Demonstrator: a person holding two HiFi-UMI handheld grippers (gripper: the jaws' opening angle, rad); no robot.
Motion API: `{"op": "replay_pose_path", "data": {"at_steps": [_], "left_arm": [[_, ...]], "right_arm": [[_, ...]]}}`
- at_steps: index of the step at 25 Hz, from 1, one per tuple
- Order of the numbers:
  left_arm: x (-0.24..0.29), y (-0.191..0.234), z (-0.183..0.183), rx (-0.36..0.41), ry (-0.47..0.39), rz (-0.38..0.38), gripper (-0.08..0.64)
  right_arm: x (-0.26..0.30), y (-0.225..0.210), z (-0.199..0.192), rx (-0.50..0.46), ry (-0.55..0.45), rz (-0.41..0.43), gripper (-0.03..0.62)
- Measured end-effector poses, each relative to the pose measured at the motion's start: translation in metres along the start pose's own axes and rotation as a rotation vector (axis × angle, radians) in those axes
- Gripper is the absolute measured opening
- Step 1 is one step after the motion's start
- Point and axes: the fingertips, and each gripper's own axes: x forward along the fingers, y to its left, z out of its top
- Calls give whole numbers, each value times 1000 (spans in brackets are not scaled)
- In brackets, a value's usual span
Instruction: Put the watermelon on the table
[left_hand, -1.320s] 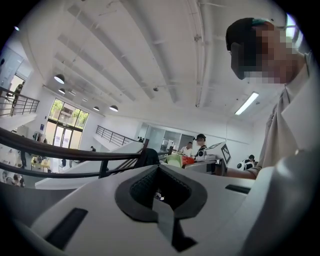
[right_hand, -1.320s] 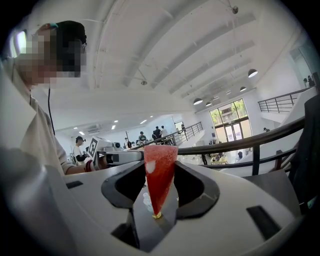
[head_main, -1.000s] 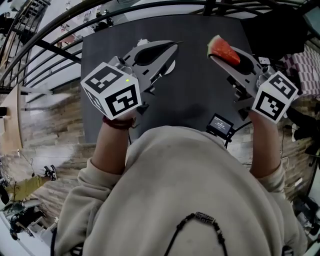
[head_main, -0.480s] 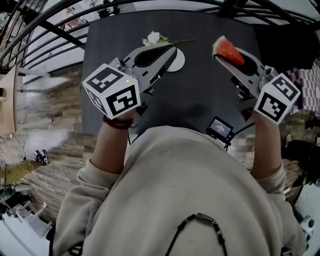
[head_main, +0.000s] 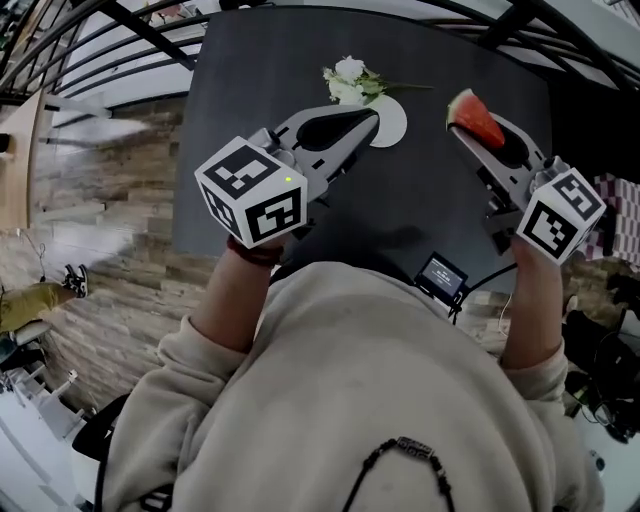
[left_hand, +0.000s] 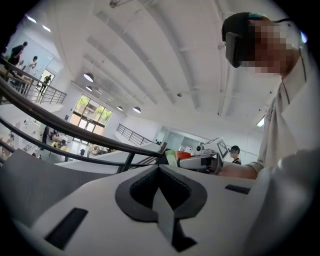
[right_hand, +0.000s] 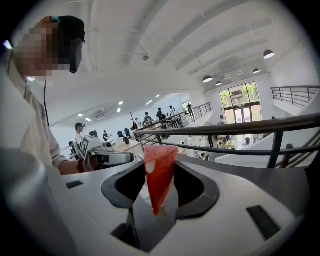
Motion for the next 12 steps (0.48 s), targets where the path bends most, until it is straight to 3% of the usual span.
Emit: {"op": "replay_pose_path", "data": {"at_steps": [4,8,12], "left_arm": [[-2,13,-21,-24,-8,21,3],[32,12,-29,-35,19,-9,3],[32,14,-37,-32,43,-26,3]], "right_arm": [[14,-9,-15,48,7,-2,189],[14,-35,-20,52,32,-1,189],[22,-36,-27,46,50,-12,189]]}}
